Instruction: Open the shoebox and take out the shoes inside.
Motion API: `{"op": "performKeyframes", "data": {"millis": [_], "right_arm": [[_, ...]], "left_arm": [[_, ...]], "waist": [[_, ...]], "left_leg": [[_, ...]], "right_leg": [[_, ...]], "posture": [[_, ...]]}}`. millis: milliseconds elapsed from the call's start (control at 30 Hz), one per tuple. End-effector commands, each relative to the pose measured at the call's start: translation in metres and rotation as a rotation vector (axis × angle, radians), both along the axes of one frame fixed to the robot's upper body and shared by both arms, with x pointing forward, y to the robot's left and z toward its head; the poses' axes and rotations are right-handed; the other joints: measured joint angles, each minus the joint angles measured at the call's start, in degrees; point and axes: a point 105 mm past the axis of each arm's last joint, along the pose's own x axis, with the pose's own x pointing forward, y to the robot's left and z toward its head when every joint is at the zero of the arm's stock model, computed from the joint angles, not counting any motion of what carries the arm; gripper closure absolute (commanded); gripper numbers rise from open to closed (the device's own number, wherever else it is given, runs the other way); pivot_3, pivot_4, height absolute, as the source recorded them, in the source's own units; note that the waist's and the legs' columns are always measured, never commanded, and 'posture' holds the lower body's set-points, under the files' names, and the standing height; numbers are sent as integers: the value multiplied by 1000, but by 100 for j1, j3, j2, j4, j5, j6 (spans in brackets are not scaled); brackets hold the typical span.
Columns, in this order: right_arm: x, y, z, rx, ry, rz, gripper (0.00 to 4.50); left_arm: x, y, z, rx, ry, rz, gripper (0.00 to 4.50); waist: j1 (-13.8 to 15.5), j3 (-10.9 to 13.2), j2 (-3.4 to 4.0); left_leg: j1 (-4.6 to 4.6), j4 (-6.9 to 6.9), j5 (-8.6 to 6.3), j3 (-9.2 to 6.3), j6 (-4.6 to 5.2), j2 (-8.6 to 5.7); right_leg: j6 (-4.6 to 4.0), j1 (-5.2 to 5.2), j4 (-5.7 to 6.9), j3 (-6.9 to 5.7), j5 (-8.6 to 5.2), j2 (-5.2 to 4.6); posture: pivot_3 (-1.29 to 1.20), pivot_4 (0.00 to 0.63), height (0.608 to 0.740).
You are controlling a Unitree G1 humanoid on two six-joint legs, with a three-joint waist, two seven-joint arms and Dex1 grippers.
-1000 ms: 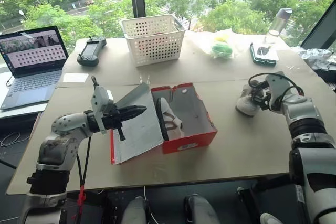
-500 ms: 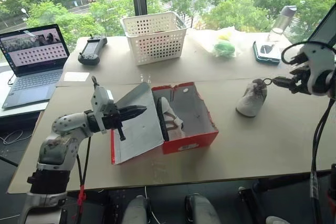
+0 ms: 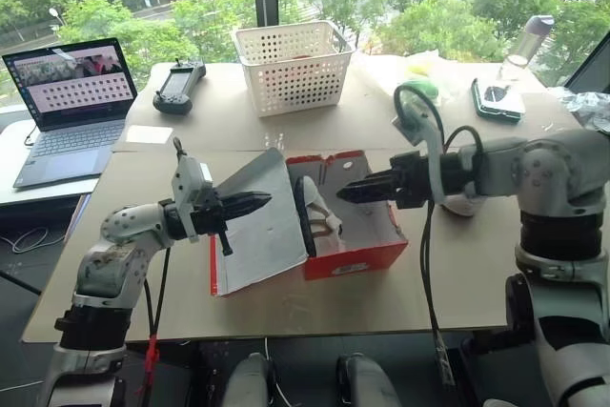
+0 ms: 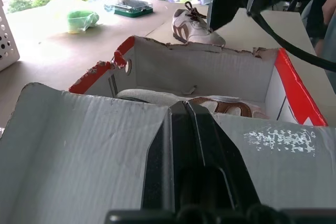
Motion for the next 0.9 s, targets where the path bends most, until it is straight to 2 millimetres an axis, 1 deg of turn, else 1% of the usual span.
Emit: {"op": "performKeyframes", "data": {"millis": [33, 233, 467, 600, 700, 800, 867, 900], "right_arm": [[2, 5, -4, -19, 17, -3, 1042], [10, 19, -21, -42, 57, -15, 1042], [24, 35, -38, -52, 50, -20, 1042], [25, 44, -46, -43, 70, -8, 1042], [24, 46, -54, -49, 87, -7, 1042], [26, 44, -60, -52, 100, -20, 1042], [27, 43, -62, -53, 100, -25, 1569], [27, 43, -62, -53, 99, -25, 1701]], "left_arm": [[-1, -2, 11, -7, -45, -9, 4500], [-2, -2, 11, -7, -44, -6, 4500], [-3, -3, 10, -8, -41, -1, 4500], [-3, -2, 10, -5, -42, 3, 4500], [-3, -2, 10, -1, -42, 6, 4500], [-3, -1, 10, 0, -44, 8, 4500], [-3, -1, 10, 1, -45, 10, 4500], [-2, -1, 10, 2, -45, 11, 4500]], "waist": [[-6, 0, 0], [-77, 0, 0], [-81, 0, 0], [-78, 0, 0], [-87, 0, 1], [-93, -1, 1], [-100, 0, 1], [-105, -1, 1]], "left_leg": [[0, 0, 0, 0, 0, 4], [16, 0, 1, -4, 0, 14], [17, 0, 2, -3, 0, 13], [16, 0, 2, -2, 0, 12], [17, 0, 2, -2, 0, 13], [20, 0, 2, -2, 0, 14], [20, 0, 2, -2, -1, 14], [20, 0, 2, -2, 0, 14]], "right_leg": [[-1, -1, 2, -1, 0, 6], [-6, 1, 22, -1, -8, 20], [-7, 1, 23, 1, -8, 21], [-10, 3, 22, 1, -6, 20], [-9, 2, 22, 1, -6, 20], [-9, 3, 24, 1, -7, 22], [-9, 3, 25, 1, -7, 22], [-9, 3, 25, 1, -7, 22]], "posture": [[0, 150, 733], [0, 150, 733], [0, 150, 733], [0, 150, 733], [0, 150, 733], [0, 150, 733], [0, 150, 733], [0, 150, 733]]}}
